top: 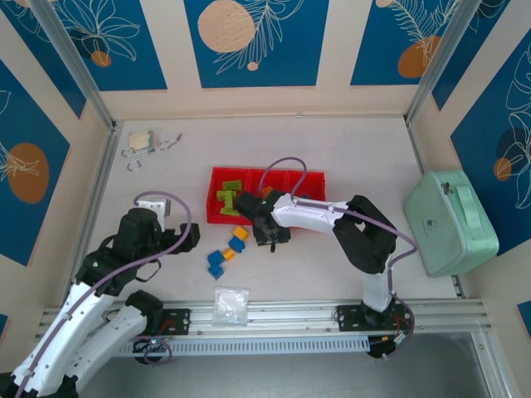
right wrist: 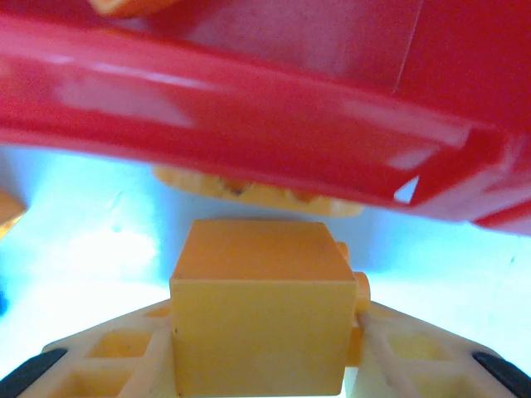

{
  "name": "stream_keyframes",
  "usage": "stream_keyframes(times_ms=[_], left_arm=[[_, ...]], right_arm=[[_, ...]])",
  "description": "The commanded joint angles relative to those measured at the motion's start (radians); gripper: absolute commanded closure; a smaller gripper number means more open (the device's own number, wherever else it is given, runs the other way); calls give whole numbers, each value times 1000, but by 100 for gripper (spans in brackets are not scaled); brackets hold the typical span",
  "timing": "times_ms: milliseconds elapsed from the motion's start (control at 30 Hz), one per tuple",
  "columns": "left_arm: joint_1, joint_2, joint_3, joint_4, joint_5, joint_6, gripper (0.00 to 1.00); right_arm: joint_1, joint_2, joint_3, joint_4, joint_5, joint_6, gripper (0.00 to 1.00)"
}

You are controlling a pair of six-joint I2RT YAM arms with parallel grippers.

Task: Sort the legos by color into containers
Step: Pick up the lego from the center of the table, then place the lego in the container.

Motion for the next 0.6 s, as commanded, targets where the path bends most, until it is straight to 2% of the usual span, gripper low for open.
stream_keyframes(times_ms=[0, 133, 233, 433, 567], left_arm=[[8, -16, 17, -29, -15, -2, 1], [8, -41, 17, -51, -29, -22, 1], [9, -53, 34, -80, -35, -26, 1], [8, -82, 49, -124, -80, -46, 1], [7, -100, 49, -141, -117, -71, 1]], right_arm=[[24, -117, 29, -56, 6, -43, 69], [16, -204, 69, -51, -12, -82, 70], [-15, -213, 127, -29, -24, -128, 71], [-100, -85, 267, -11, -6, -215, 71], [-153, 25, 364, -4, -59, -259, 73]])
